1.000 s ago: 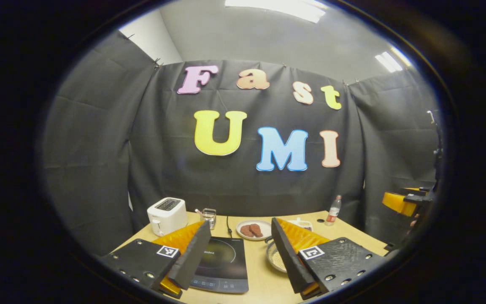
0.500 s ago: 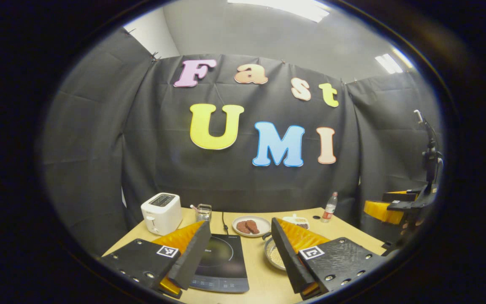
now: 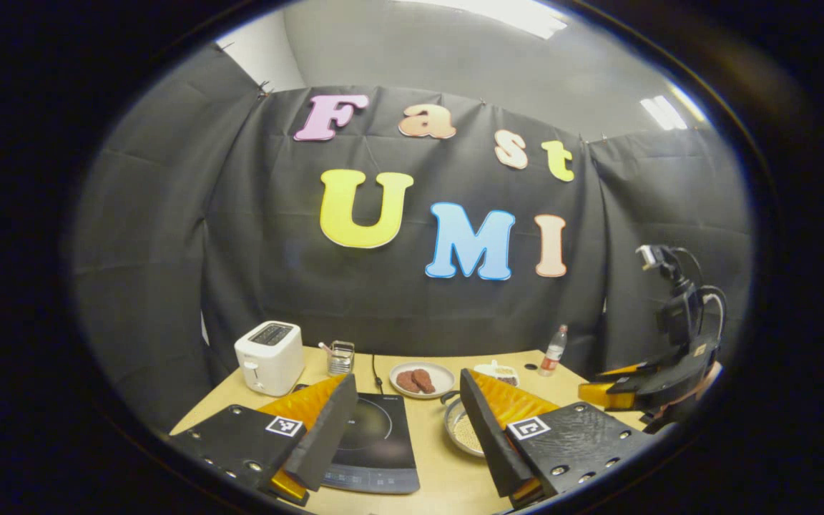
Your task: First push the handle of the pot to place it horizontally, then grasp the pot with both hands and set it on the induction cooktop.
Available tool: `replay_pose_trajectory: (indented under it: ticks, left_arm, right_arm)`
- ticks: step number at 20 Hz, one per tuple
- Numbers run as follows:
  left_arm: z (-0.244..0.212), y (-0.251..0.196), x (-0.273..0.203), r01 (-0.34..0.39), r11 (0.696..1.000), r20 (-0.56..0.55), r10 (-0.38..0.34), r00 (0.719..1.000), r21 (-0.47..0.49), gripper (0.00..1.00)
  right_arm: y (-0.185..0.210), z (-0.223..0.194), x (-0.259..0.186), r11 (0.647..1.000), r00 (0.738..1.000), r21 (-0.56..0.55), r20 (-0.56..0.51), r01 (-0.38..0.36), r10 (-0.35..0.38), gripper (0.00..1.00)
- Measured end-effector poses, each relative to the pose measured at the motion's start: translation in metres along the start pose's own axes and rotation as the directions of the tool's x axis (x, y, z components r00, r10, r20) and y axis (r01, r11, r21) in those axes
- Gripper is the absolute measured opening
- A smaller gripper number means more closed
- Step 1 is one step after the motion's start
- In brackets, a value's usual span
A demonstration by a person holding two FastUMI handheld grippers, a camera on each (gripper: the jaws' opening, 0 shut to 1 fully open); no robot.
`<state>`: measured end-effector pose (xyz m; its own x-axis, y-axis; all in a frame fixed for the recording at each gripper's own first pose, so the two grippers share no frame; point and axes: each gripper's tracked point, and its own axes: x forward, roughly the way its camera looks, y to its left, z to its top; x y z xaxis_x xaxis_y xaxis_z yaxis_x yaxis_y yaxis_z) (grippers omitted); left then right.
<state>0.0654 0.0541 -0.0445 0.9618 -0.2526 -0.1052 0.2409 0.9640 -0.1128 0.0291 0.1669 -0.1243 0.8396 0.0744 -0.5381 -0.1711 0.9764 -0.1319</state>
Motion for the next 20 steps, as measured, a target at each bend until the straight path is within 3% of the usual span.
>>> replay_pose_trajectory:
  ticks: [1,2,4,5,6,9,10,12,13,17,18,20]
  left_arm:
    - [-0.001,-0.001,0.003,0.001,1.000,-0.007,-0.001,1.000,-0.004,0.88]
    - [0.000,-0.001,0.005,-0.002,1.000,-0.010,0.002,1.000,0.000,0.88]
    - [0.002,-0.002,0.011,-0.013,1.000,-0.013,0.013,1.000,0.018,0.88]
    - [0.002,-0.003,0.015,-0.018,1.000,-0.015,0.019,1.000,0.026,0.82]
    - [0.000,-0.004,0.016,-0.025,0.999,-0.018,0.026,0.999,0.030,0.94]
    - [-0.012,-0.009,0.024,-0.058,0.998,-0.051,0.059,0.997,0.020,0.94]
    - [-0.019,-0.012,0.026,-0.070,0.997,-0.062,0.071,0.995,0.021,0.82]
    - [-0.030,-0.016,0.029,-0.091,0.996,-0.091,0.093,0.992,0.026,0.94]
    - [-0.033,-0.017,0.030,-0.103,0.994,-0.102,0.105,0.989,0.027,0.82]
    - [-0.045,-0.017,0.030,-0.143,0.989,-0.134,0.146,0.980,0.035,0.82]
    - [-0.049,-0.016,0.030,-0.156,0.987,-0.142,0.161,0.977,0.040,0.88]
    - [-0.052,-0.013,0.028,-0.187,0.982,-0.156,0.189,0.970,0.025,0.88]
  right_arm:
    - [0.003,-0.009,0.008,1.000,0.999,-0.007,-0.028,-0.022,0.022,0.47]
    - [0.000,-0.017,0.008,1.000,0.998,-0.010,-0.063,-0.015,0.014,0.40]
    - [0.006,-0.033,0.020,0.998,0.990,0.004,-0.126,-0.066,0.066,0.12]
    - [0.009,-0.043,0.026,0.996,0.984,0.019,-0.154,-0.085,0.087,0.11]
    - [0.013,-0.054,0.035,0.992,0.976,0.034,-0.176,-0.121,0.125,0.02]
    - [0.029,-0.079,0.036,0.963,0.927,0.108,-0.264,-0.246,0.266,0.02]
    - [0.027,-0.086,0.039,0.960,0.918,0.106,-0.281,-0.260,0.280,0.02]
    - [0.022,-0.100,0.044,0.957,0.900,0.065,-0.325,-0.284,0.289,0.01]
    - [0.022,-0.108,0.047,0.952,0.889,0.058,-0.344,-0.300,0.301,0.02]
    - [0.022,-0.129,0.059,0.937,0.861,0.017,-0.391,-0.348,0.327,0.02]
    - [0.022,-0.135,0.060,0.932,0.852,0.007,-0.404,-0.361,0.333,0.01]
    - [0.020,-0.144,0.065,0.927,0.839,-0.008,-0.428,-0.376,0.336,0.02]
